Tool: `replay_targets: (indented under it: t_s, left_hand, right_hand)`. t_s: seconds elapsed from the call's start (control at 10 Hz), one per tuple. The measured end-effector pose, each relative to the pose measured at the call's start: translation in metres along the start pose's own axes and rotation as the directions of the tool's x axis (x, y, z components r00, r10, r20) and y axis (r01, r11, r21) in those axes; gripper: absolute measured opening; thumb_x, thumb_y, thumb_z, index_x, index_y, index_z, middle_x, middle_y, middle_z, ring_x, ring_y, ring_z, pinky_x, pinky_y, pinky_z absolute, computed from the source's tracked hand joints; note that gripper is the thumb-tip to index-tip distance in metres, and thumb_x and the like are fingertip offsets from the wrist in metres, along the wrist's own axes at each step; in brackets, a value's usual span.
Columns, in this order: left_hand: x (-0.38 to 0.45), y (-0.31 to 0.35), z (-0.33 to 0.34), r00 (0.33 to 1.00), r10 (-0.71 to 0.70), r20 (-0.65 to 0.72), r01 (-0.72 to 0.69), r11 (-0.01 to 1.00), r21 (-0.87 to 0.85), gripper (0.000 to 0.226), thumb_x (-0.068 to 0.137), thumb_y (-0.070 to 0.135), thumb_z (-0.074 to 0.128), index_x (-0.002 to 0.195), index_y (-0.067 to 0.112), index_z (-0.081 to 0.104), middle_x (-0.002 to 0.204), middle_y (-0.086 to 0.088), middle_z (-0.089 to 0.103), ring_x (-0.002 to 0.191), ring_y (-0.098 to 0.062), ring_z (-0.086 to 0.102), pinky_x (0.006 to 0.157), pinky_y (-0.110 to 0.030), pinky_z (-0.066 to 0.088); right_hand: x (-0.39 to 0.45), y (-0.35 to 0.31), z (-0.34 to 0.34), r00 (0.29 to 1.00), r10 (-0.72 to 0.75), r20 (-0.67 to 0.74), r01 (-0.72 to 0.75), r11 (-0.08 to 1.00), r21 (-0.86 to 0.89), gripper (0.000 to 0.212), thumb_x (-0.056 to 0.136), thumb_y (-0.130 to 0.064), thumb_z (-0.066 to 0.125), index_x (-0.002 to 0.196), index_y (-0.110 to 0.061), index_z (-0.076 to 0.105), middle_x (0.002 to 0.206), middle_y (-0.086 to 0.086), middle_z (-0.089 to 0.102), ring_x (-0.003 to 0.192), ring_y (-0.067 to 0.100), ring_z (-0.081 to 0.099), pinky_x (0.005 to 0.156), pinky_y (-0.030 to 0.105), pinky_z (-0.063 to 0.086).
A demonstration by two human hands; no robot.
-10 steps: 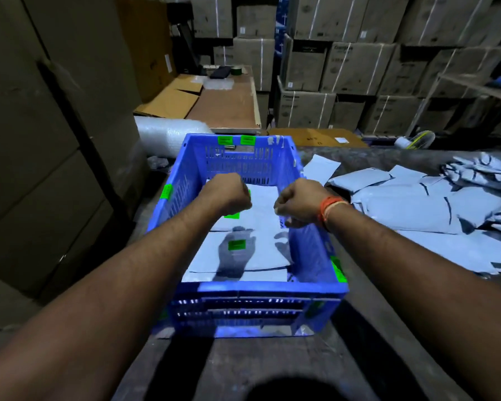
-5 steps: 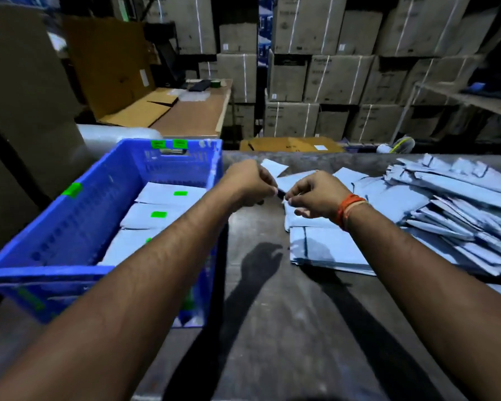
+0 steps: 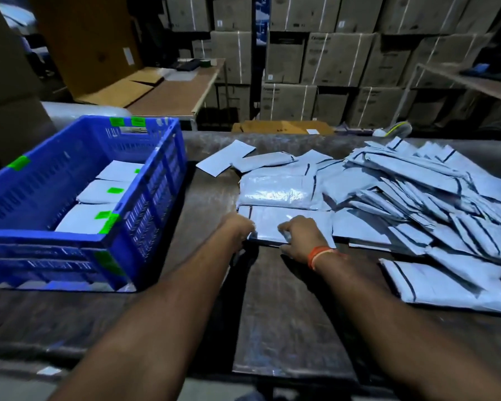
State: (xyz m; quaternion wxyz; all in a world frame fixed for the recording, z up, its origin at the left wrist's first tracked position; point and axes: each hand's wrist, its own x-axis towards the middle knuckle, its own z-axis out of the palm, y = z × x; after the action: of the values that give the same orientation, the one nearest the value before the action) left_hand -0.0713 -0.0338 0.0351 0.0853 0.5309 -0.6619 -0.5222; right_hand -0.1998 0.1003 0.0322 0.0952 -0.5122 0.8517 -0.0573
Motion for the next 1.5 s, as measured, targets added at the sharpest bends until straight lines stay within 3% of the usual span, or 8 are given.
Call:
replay_targets:
  t_s: [0.4,0.6,0.8,1.0,1.2,1.3,1.4,1.5]
  left_hand:
    - [-0.016,-0.012,-0.001,0.997,-0.011,0.078,0.026,0.981,-0.194,0.022,0.085,-0.012,0.054,0.080,0.009,0.056,0.083,-0.014,0.048,0.051,-0.015,0.042,0.044,-0.019,0.026]
    - [-0.020,-0.035,-0.011,0.985,-0.157,0.076,0.174,0.895,-0.410,0.011,0.096,0.013,0.055,0.090,0.019,0.062,0.077,-0.001,0.059,0.058,-0.011,0.048,0.056,-0.020,0.035]
    - [-0.023,-0.053,-0.027,0.983,-0.160,0.092,0.185,0.842,-0.507,0.020,0.099,0.021,0.050,0.083,0.017,0.060,0.065,0.002,0.056,0.049,-0.009,0.045,0.045,-0.015,0.031]
    - [-0.023,-0.072,-0.033,0.992,-0.124,0.015,0.116,0.869,-0.481,0.015,0.098,0.018,0.055,0.085,0.017,0.062,0.072,-0.001,0.057,0.054,-0.009,0.047,0.053,-0.020,0.028]
    - [-0.030,-0.080,-0.026,0.993,-0.113,-0.036,0.080,0.865,-0.496,0.012,0.096,0.012,0.056,0.091,0.017,0.066,0.068,0.000,0.060,0.041,-0.004,0.049,0.040,-0.011,0.031]
    - [-0.039,-0.081,-0.024,0.995,-0.092,-0.034,0.062,0.863,-0.501,0.012,0.095,0.012,0.057,0.092,0.017,0.068,0.071,-0.004,0.064,0.046,-0.008,0.051,0.039,-0.013,0.033]
    - [-0.042,-0.080,-0.029,0.997,-0.068,-0.041,0.033,0.825,-0.564,0.010,0.092,0.009,0.060,0.088,0.014,0.068,0.076,-0.014,0.068,0.049,-0.016,0.056,0.043,-0.018,0.041]
    - [-0.037,-0.082,-0.035,0.995,-0.027,-0.098,-0.032,0.831,-0.555,0.012,0.091,0.011,0.062,0.084,0.018,0.068,0.092,-0.018,0.075,0.069,-0.020,0.066,0.057,-0.025,0.047]
  right_hand:
    - [-0.008,0.005,0.022,0.980,-0.074,-0.183,0.052,0.991,-0.123,0.021,0.087,-0.018,0.060,0.100,-0.028,0.072,0.113,-0.002,0.054,0.112,0.027,0.046,0.076,0.033,0.035]
    - [-0.021,-0.020,0.027,0.967,-0.118,-0.226,0.127,0.992,0.024,0.015,0.088,-0.023,0.053,0.095,-0.026,0.066,0.107,-0.006,0.059,0.109,0.023,0.048,0.076,0.034,0.033]
    - [-0.021,-0.046,0.031,0.976,-0.208,-0.066,0.205,0.978,-0.046,0.041,0.085,-0.029,0.062,0.125,-0.037,0.058,0.156,0.002,0.032,0.146,0.029,0.021,0.108,0.046,0.031]
    - [-0.018,-0.052,0.051,0.974,-0.152,-0.169,0.096,0.949,-0.301,0.033,0.071,-0.007,0.070,0.092,-0.027,0.055,0.091,-0.002,0.060,0.094,0.026,0.053,0.074,0.037,0.034]
    - [-0.006,-0.050,0.049,0.970,-0.087,-0.226,0.002,0.936,-0.353,0.062,0.076,-0.008,0.068,0.134,-0.018,0.049,0.141,0.009,0.048,0.132,0.032,0.039,0.091,0.048,0.037]
    - [-0.003,-0.058,0.041,0.992,-0.028,-0.122,-0.013,0.947,-0.322,0.032,0.081,-0.007,0.058,0.109,-0.023,0.061,0.113,0.000,0.056,0.119,0.027,0.047,0.088,0.045,0.036]
    - [-0.014,-0.068,0.036,0.952,0.099,-0.289,-0.078,0.994,0.083,0.026,0.095,-0.019,0.049,0.112,-0.026,0.068,0.112,-0.003,0.067,0.113,0.028,0.058,0.087,0.040,0.041]
    - [-0.031,-0.088,0.024,0.858,0.283,-0.428,0.037,0.797,0.602,0.032,0.099,-0.027,0.052,0.127,-0.024,0.068,0.119,0.000,0.072,0.109,0.020,0.064,0.094,0.028,0.048]
